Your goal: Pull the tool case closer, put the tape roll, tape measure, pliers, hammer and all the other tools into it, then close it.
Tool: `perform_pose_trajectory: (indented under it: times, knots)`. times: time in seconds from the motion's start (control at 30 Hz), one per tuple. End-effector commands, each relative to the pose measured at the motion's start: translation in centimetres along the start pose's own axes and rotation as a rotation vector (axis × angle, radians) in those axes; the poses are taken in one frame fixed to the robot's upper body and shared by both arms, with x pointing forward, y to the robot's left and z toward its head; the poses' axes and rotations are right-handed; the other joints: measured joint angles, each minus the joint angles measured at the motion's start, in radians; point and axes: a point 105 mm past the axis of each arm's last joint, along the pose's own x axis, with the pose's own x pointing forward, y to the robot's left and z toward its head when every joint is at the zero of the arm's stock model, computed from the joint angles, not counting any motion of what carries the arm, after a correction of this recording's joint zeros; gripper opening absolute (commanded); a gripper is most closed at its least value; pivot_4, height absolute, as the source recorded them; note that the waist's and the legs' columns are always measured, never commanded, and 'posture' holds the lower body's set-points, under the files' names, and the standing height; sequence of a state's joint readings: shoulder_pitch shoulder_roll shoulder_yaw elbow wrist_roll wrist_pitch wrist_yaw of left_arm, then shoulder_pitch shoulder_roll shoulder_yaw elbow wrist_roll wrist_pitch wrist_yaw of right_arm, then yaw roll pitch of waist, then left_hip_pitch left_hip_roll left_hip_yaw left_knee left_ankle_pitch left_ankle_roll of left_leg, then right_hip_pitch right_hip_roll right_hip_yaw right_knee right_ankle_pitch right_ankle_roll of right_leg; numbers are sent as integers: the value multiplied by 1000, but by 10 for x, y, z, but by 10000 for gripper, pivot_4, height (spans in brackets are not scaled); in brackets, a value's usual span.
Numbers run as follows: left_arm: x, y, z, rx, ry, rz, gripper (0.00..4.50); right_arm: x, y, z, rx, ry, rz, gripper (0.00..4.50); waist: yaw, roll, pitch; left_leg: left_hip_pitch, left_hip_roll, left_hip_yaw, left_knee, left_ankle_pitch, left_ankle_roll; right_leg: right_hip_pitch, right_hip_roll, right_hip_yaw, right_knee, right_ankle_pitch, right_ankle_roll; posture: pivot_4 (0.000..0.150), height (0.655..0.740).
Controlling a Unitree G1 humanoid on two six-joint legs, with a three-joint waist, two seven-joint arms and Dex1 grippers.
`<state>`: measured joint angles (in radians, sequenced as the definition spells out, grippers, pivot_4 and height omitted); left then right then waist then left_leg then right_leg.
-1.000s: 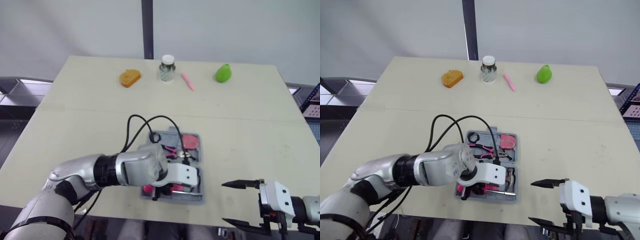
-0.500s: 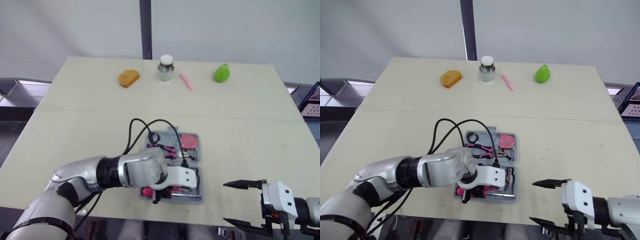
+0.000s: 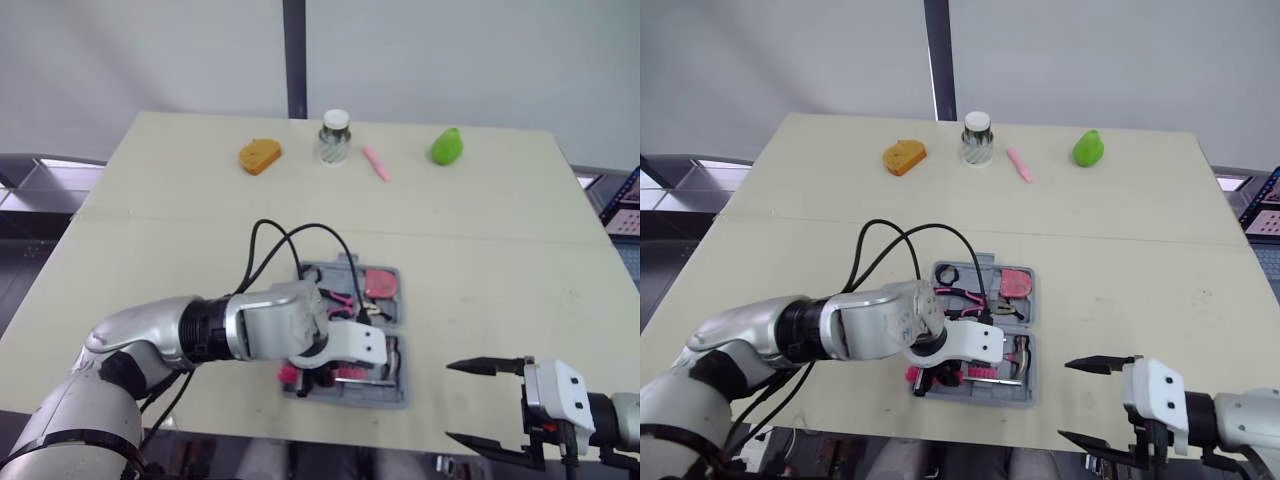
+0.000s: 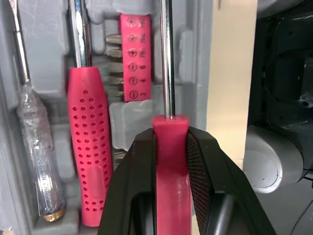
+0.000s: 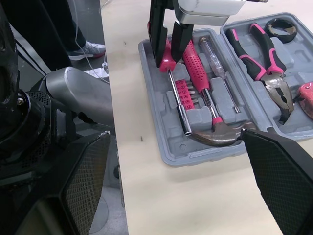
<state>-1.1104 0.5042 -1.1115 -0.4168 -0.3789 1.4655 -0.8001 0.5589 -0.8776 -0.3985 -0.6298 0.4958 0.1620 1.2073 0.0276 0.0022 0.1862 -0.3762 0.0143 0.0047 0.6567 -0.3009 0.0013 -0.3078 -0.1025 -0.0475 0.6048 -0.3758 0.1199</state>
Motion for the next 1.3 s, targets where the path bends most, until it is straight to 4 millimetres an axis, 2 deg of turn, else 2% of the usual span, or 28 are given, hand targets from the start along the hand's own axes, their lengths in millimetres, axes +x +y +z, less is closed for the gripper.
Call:
perform_pose_trajectory:
  times: [0.03, 0.6, 1.07, 1.13, 1.17, 1.3]
  knots:
    - [-5, 1, 8, 29, -27, 13, 4925, -1, 1, 7, -19, -17, -12, 45000, 0, 0, 0, 0, 0, 0, 0, 0, 0, 0, 0, 0, 0, 0, 0, 1500, 7159]
    - [10, 4, 3, 27, -10, 8, 4925, -1, 0, 9, -17, -19, -36, 45000, 0, 0, 0, 0, 0, 0, 0, 0, 0, 0, 0, 0, 0, 0, 0, 1500, 7159]
    - [15, 6, 1, 38, -9, 12, 4925, -3, 1, 9, -13, -16, -44, 45000, 0, 0, 0, 0, 0, 0, 0, 0, 0, 0, 0, 0, 0, 0, 0, 1500, 7159]
    - [15, 4, 1, 37, -10, 1, 14129, -3, 1, 8, -13, -16, -44, 45000, 0, 0, 0, 0, 0, 0, 0, 0, 0, 0, 0, 0, 0, 0, 0, 1500, 7159]
    - [15, 3, 0, 39, -10, -2, 17276, -3, 1, 8, -13, -17, -44, 45000, 0, 0, 0, 0, 0, 0, 0, 0, 0, 0, 0, 0, 0, 0, 0, 1500, 7159]
    - [10, 3, 3, 31, -31, -5, 36436, -3, 0, 8, -13, -18, -44, 45000, 1, 0, 0, 1, 0, 0, 1, 0, 0, 0, 0, 0, 0, 0, 0, 1500, 7159]
